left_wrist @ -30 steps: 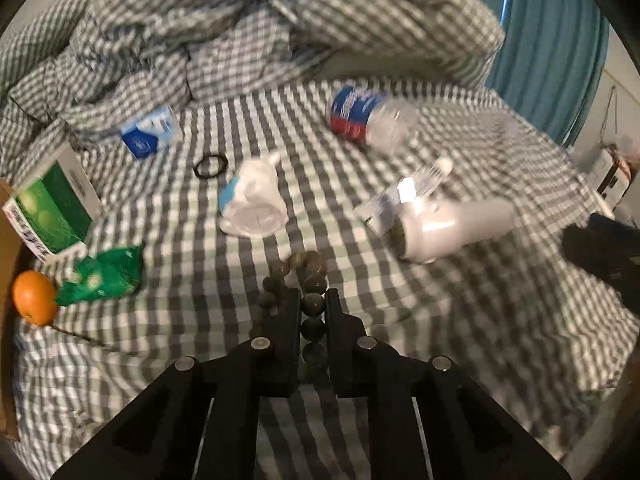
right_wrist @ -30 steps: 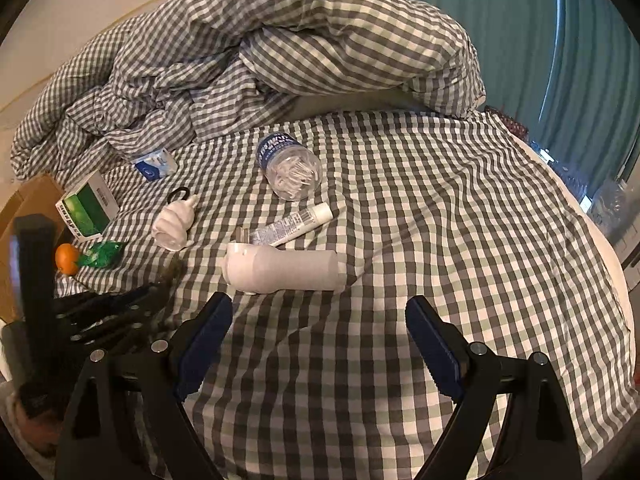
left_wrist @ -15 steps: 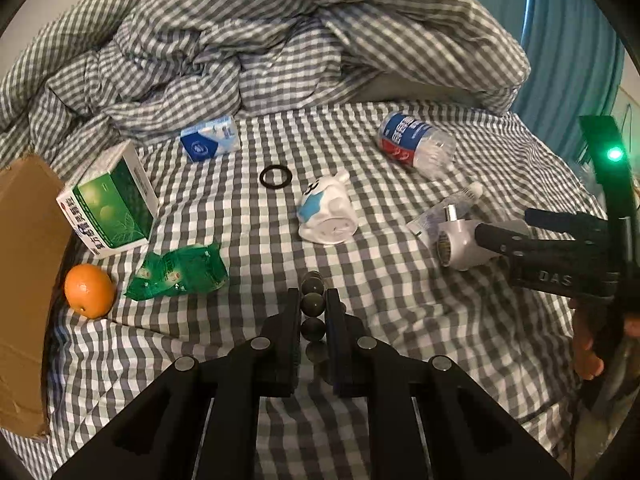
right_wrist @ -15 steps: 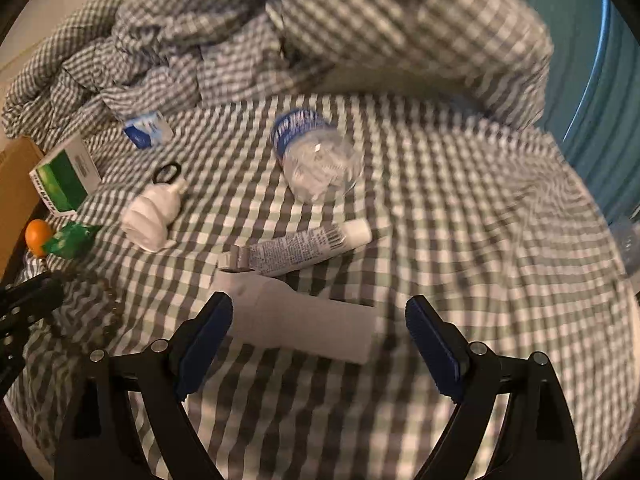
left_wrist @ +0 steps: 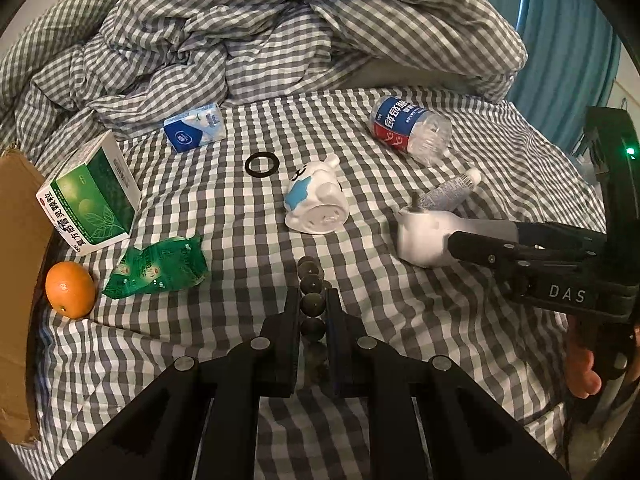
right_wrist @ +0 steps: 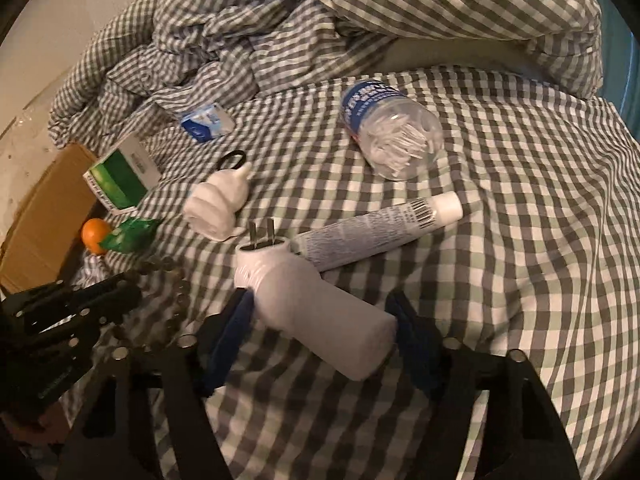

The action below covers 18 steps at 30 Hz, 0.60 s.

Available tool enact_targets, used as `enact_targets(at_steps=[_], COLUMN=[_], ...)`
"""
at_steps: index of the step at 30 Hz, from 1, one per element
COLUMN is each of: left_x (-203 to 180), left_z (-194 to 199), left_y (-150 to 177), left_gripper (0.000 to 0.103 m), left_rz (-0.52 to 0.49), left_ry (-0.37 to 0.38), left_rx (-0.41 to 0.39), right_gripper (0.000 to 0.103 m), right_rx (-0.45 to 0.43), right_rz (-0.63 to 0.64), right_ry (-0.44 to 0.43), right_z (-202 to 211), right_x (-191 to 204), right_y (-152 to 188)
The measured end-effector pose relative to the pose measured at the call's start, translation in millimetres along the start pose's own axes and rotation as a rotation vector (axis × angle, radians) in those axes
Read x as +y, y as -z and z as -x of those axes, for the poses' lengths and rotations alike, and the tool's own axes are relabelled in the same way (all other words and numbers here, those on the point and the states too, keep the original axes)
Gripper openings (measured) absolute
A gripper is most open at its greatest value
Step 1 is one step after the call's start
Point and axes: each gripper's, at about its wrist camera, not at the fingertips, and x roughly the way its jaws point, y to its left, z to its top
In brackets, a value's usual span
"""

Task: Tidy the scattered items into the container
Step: 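Grasp the white plastic bottle with the right gripper while the left holds the bracelet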

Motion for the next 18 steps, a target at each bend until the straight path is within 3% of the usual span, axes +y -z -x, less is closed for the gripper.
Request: enact_targets(at_steps=[8, 18], left_x=[4.6, 9.6], left_z=[6.9, -20.7], left_y=[1.2, 13.6], left_gripper=[0.011, 0.014], left_rz=[0.01, 0.039], left_ry=[0.011, 0.058], left_rx=[-0.005, 0.061], right_gripper=[0.032, 0.032], right_rx=[0.0, 0.035], right_rz=[0.002, 0.029], right_ry=[-0.068, -0.038], right_z=[7.5, -8.0], right_x=[18.6, 28.8], right_y=[6.6, 13.5])
